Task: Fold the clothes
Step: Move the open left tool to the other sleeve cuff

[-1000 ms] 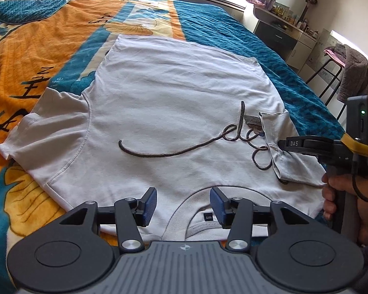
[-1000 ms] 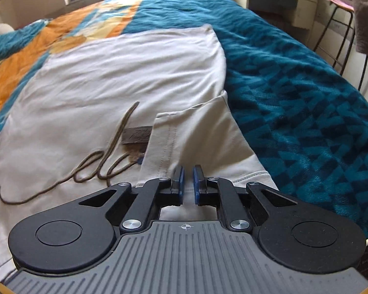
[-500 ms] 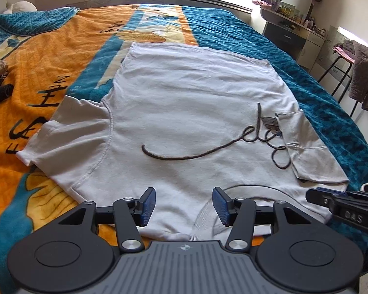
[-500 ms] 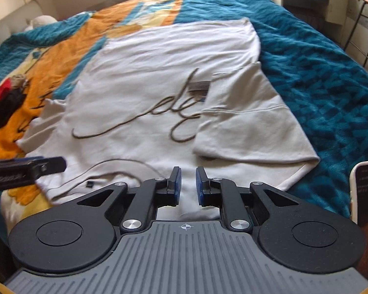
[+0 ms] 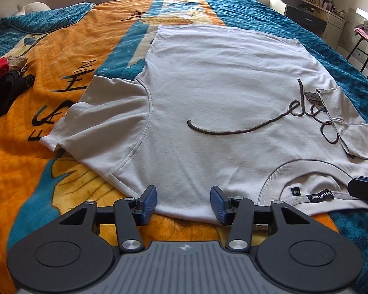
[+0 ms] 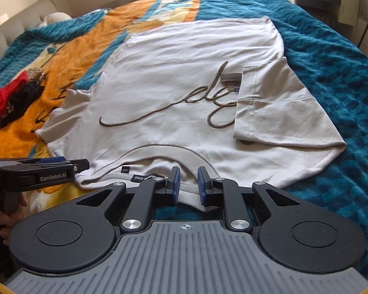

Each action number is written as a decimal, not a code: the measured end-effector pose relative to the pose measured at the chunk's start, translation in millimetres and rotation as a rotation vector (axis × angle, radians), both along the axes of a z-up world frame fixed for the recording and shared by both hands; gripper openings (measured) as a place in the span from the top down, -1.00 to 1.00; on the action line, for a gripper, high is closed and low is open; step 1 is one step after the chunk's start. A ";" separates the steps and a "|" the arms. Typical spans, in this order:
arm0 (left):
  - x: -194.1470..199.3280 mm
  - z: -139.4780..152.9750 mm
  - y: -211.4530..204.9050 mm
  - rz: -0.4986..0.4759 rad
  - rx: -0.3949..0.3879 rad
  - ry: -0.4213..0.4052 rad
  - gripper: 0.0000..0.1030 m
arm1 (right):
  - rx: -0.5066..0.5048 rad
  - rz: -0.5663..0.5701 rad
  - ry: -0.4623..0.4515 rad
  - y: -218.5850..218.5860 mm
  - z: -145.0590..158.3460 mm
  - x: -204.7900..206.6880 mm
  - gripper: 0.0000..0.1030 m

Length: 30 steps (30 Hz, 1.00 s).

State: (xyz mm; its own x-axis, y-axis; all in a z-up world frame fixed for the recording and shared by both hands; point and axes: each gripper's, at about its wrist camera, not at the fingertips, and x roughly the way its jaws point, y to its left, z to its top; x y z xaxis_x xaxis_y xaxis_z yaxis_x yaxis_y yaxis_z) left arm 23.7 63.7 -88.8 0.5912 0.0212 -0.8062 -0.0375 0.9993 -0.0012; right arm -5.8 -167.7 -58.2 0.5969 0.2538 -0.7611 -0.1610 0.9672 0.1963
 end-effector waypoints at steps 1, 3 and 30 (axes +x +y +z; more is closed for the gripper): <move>-0.3 0.1 -1.0 -0.004 0.002 0.001 0.09 | 0.005 -0.001 -0.001 -0.5 0.5 0.8 0.57; -1.7 0.3 -3.3 -0.013 0.006 -0.001 0.09 | -0.001 -0.004 -0.005 0.0 0.8 1.9 0.57; -19.4 6.2 -11.9 -0.075 0.011 0.019 0.09 | -0.024 -0.021 -0.043 -3.2 13.6 -3.6 0.48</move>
State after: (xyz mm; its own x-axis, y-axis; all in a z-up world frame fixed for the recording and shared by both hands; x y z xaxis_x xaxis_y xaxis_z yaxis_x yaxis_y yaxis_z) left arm 4.3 51.8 -82.6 0.5757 -0.0138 -0.8175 0.0374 0.9993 0.0095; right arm -9.4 -170.9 -44.6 0.6338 0.2231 -0.7406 -0.1486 0.9748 0.1665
